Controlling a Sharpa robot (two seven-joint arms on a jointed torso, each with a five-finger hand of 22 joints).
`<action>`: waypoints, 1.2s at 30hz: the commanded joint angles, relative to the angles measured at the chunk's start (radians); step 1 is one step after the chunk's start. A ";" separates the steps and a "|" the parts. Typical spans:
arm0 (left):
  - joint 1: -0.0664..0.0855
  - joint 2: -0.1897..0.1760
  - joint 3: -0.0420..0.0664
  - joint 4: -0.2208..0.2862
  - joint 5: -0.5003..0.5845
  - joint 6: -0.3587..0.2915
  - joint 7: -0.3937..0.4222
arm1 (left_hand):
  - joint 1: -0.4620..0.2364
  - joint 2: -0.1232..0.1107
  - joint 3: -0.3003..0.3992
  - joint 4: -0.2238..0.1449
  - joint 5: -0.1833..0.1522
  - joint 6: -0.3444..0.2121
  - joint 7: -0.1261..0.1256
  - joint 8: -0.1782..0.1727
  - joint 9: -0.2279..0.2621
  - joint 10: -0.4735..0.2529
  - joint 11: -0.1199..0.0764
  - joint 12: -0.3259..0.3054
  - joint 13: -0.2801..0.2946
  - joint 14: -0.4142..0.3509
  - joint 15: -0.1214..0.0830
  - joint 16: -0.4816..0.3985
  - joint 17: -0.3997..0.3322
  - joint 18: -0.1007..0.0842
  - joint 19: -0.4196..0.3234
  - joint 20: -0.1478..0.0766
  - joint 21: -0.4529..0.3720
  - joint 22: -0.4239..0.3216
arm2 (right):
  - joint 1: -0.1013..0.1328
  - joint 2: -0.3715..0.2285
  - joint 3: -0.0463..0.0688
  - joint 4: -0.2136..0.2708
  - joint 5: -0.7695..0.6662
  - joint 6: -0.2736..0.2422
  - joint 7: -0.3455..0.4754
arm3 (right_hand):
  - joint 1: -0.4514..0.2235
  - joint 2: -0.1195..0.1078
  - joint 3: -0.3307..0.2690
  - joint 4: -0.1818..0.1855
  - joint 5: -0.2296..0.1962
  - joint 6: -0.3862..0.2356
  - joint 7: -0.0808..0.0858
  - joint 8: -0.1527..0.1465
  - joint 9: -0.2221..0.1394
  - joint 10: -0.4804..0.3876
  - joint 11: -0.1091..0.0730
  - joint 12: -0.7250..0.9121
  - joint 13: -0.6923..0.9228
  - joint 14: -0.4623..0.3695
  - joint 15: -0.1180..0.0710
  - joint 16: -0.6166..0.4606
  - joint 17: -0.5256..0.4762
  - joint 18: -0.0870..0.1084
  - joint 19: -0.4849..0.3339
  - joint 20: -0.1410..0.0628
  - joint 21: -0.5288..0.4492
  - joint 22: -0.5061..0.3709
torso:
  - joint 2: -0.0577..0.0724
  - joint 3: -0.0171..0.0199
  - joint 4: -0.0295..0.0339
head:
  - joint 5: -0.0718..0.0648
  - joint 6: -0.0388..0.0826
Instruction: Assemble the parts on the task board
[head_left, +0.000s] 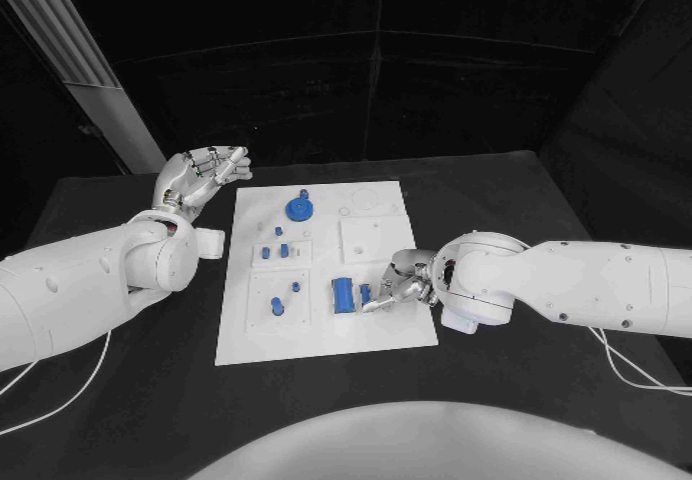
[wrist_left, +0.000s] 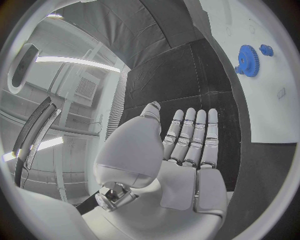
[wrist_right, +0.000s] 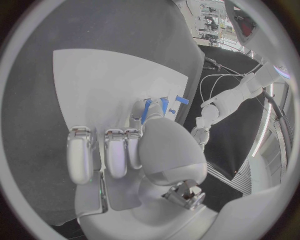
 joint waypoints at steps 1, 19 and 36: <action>0.001 0.000 0.000 0.001 -0.001 0.011 0.109 | 0.000 0.013 -0.006 0.001 0.005 -0.004 0.044 0.006 -0.001 -0.010 -0.001 0.003 -0.001 -0.008 0.000 0.006 -0.001 0.001 -0.001 0.000 -0.005 -0.001 | 0.001 0.001 -0.001 -0.005 -0.002 0.012 -0.013 | 0.076 0.081 0.006 0.002 0.011 0.007 0.000 -0.005 0.001 0.108 -0.005 -0.003 0.253 0.106 -0.004 0.002 0.263 -0.007 0.106 -0.002 0.003 0.263 | 0.000 -0.0001 -0.0002 | 0.000 0.000; 0.001 0.000 0.000 0.001 -0.001 0.013 0.107 | 0.000 0.014 -0.006 0.001 0.005 -0.004 0.044 0.006 -0.001 -0.010 -0.001 0.004 -0.001 -0.009 0.000 0.007 -0.003 0.001 -0.001 0.000 -0.005 -0.002 | 0.001 0.009 -0.001 -0.019 -0.002 0.037 -0.024 | 0.084 0.090 0.011 0.004 0.025 0.008 0.001 -0.010 0.002 0.108 -0.005 -0.003 0.253 0.106 -0.003 0.002 0.263 -0.007 0.106 -0.002 0.003 0.263 | 0.000 -0.0003 0.0001 | -0.002 0.000; 0.001 0.000 0.000 0.001 -0.001 0.013 0.106 | 0.000 0.014 -0.006 0.001 0.005 -0.004 0.044 0.006 -0.001 -0.010 -0.001 0.004 -0.001 -0.009 0.000 0.007 -0.003 0.001 -0.001 0.000 -0.005 -0.002 | 0.000 0.003 -0.001 -0.010 -0.002 0.002 0.008 | 0.062 0.061 -0.017 0.023 0.014 0.012 0.005 -0.015 0.007 0.108 -0.001 -0.003 0.253 0.106 -0.001 0.002 0.263 -0.007 0.106 0.000 0.003 0.263 | 0.000 -0.0001 0.0000 | 0.000 0.000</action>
